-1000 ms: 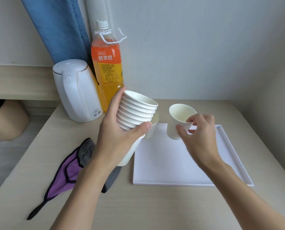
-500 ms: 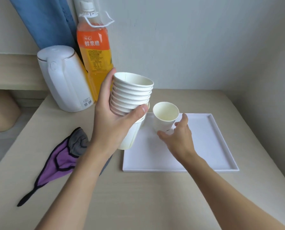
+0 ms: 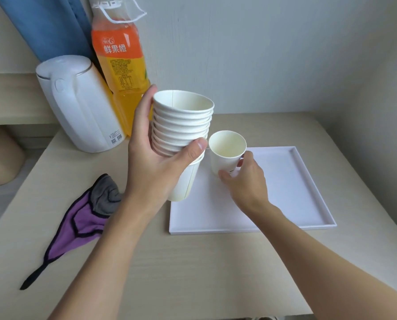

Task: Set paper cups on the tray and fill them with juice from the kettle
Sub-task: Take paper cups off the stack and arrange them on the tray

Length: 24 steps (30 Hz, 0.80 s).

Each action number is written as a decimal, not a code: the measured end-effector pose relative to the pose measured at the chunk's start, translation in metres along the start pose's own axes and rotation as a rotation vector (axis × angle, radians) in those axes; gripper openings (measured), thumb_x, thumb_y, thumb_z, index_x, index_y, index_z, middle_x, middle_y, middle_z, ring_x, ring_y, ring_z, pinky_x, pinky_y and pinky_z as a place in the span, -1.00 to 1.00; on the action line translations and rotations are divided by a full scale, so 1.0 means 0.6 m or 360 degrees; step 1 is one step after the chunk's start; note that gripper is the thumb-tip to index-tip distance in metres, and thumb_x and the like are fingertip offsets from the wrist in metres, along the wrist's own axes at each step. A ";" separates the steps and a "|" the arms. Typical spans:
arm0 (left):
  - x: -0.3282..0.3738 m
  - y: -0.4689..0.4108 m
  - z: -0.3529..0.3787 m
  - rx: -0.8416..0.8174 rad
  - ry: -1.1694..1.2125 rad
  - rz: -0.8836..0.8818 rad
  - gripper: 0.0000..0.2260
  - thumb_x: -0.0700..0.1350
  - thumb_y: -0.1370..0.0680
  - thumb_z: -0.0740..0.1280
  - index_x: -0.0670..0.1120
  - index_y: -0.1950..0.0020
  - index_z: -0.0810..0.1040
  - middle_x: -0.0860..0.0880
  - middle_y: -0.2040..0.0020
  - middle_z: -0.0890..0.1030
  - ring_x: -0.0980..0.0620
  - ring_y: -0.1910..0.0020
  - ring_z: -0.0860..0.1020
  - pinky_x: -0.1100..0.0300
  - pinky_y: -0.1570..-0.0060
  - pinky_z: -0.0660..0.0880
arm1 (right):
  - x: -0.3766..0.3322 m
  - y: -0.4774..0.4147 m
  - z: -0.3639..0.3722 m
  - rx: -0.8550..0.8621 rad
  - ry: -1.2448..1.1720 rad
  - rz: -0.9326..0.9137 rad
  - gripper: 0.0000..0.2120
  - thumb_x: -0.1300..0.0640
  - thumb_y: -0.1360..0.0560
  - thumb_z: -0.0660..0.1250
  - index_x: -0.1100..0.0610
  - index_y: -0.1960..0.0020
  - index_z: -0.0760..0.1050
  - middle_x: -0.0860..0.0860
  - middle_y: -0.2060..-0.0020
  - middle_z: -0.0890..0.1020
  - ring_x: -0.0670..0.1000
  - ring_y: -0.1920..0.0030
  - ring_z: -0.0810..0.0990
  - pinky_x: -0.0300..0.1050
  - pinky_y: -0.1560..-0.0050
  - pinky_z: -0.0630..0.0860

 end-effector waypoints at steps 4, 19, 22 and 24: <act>-0.004 -0.001 -0.002 0.0016 0.0023 0.0011 -0.20 -0.03 -0.40 0.62 0.23 -0.51 0.26 -0.09 -0.55 0.44 -0.12 -0.48 0.47 -0.23 -0.44 0.45 | -0.001 -0.005 0.004 0.0015 0.0087 0.0015 -0.56 -0.03 -0.49 0.40 0.10 -0.25 0.34 0.01 -0.16 0.53 0.14 -0.16 0.47 0.12 -0.07 0.49; -0.011 0.002 0.005 -0.0022 0.0030 -0.0001 -0.20 -0.02 -0.39 0.62 0.29 -0.49 0.26 -0.12 -0.55 0.42 -0.14 -0.49 0.46 -0.25 -0.44 0.43 | 0.005 -0.013 0.008 0.0013 0.0230 0.0021 -0.57 -0.08 -0.54 0.31 0.01 -0.35 0.34 0.02 -0.14 0.49 0.10 -0.20 0.42 0.06 -0.04 0.47; -0.014 0.006 0.011 -0.0074 0.0027 -0.0014 -0.19 -0.03 -0.39 0.61 0.25 -0.51 0.24 -0.11 -0.56 0.42 -0.13 -0.50 0.45 -0.23 -0.45 0.44 | 0.005 -0.016 0.012 0.0009 0.0298 0.0026 -0.58 -0.11 -0.54 0.30 0.02 -0.33 0.35 0.02 -0.12 0.48 0.10 -0.19 0.41 0.04 0.00 0.46; -0.012 0.008 0.014 -0.0098 0.0048 -0.0022 -0.18 -0.03 -0.39 0.60 0.21 -0.53 0.23 -0.10 -0.54 0.43 -0.10 -0.48 0.47 -0.21 -0.44 0.45 | 0.005 -0.018 0.015 0.0009 0.0342 0.0024 -0.59 -0.12 -0.55 0.29 0.03 -0.31 0.36 0.03 -0.11 0.47 0.11 -0.19 0.40 0.04 0.00 0.45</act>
Point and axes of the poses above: each hand's wrist, its own y-axis away from the middle knuckle, its own z-axis out of the palm, x = y × z, the point moved 5 cm from there along -y, towards the middle knuckle
